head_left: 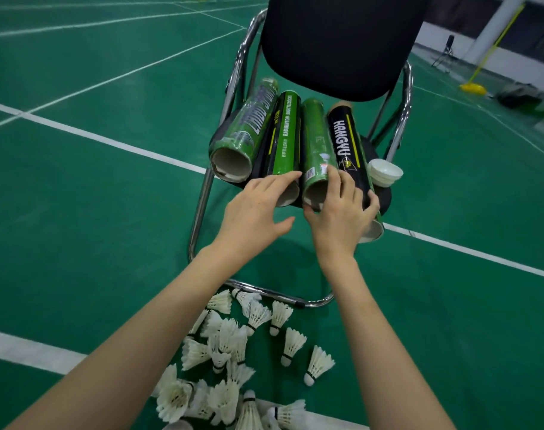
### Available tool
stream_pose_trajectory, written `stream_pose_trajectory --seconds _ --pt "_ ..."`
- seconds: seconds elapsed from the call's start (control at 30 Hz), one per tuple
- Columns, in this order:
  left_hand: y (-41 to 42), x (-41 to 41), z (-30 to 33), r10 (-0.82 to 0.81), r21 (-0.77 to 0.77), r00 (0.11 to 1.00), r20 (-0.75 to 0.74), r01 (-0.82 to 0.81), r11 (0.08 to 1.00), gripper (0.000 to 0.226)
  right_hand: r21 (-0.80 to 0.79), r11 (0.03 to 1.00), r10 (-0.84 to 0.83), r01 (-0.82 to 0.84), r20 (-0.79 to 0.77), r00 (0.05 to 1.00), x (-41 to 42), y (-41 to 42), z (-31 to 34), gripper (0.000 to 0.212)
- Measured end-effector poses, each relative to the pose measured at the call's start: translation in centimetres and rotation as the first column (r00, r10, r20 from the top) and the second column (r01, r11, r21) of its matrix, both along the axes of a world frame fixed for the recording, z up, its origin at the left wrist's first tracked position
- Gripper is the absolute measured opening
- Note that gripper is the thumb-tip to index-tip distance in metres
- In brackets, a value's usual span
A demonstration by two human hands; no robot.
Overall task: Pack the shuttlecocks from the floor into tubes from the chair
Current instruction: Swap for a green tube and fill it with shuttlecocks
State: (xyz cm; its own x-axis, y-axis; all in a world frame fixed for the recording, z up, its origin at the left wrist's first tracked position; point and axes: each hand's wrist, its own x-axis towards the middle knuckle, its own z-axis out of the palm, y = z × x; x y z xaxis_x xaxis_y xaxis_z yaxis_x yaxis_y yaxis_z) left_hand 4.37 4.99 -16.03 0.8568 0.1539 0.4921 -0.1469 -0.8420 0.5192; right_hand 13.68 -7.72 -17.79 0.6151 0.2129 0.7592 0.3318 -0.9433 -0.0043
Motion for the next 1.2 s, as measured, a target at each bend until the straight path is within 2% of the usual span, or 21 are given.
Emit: stream_pose_trajectory --seconds 0.27,0.43,0.53,0.63,0.87,0.97,1.07,1.2 --pt "0.0 0.1 0.0 0.002 0.004 1.000 -0.005 -0.002 1.000 0.069 0.173 0.974 0.138 -0.143 0.044 0.990 -1.4 -0.6 1.3 0.067" --pt "-0.2 -0.4 0.3 -0.006 0.007 1.000 -0.004 0.006 1.000 0.071 0.388 0.892 0.257 -0.233 -0.011 0.966 -3.4 -1.8 2.8 0.061" --pt "-0.3 -0.8 0.5 -0.012 0.016 1.000 -0.007 0.013 1.000 0.072 0.569 0.771 0.346 -0.286 0.004 0.938 -5.1 -2.5 3.9 0.061" --pt "-0.5 -1.2 0.8 -0.025 0.028 1.000 0.016 0.024 0.999 0.072 0.715 0.643 0.352 -0.276 0.044 0.935 -6.8 -3.2 4.9 0.061" --pt "-1.8 -2.6 4.2 -0.069 0.028 0.976 0.205 0.065 0.998 0.074 0.827 0.462 0.391 -0.320 0.135 0.911 -10.5 -6.0 7.8 0.062" --pt "-2.7 -3.4 6.5 -0.104 0.043 0.938 0.331 0.095 0.995 0.079 0.890 0.308 0.514 -0.335 0.140 0.847 -12.2 -6.8 9.5 0.058" --pt "-3.8 -4.4 8.4 -0.148 0.099 0.903 0.403 0.118 0.988 0.082 0.935 0.165 0.619 -0.314 0.149 0.771 -13.5 -7.4 9.7 0.056" --pt "-4.8 -5.8 9.4 -0.209 0.313 0.894 0.396 0.082 0.946 0.081 0.972 0.079 0.683 -0.222 0.109 0.722 -14.5 -8.4 8.4 0.057"
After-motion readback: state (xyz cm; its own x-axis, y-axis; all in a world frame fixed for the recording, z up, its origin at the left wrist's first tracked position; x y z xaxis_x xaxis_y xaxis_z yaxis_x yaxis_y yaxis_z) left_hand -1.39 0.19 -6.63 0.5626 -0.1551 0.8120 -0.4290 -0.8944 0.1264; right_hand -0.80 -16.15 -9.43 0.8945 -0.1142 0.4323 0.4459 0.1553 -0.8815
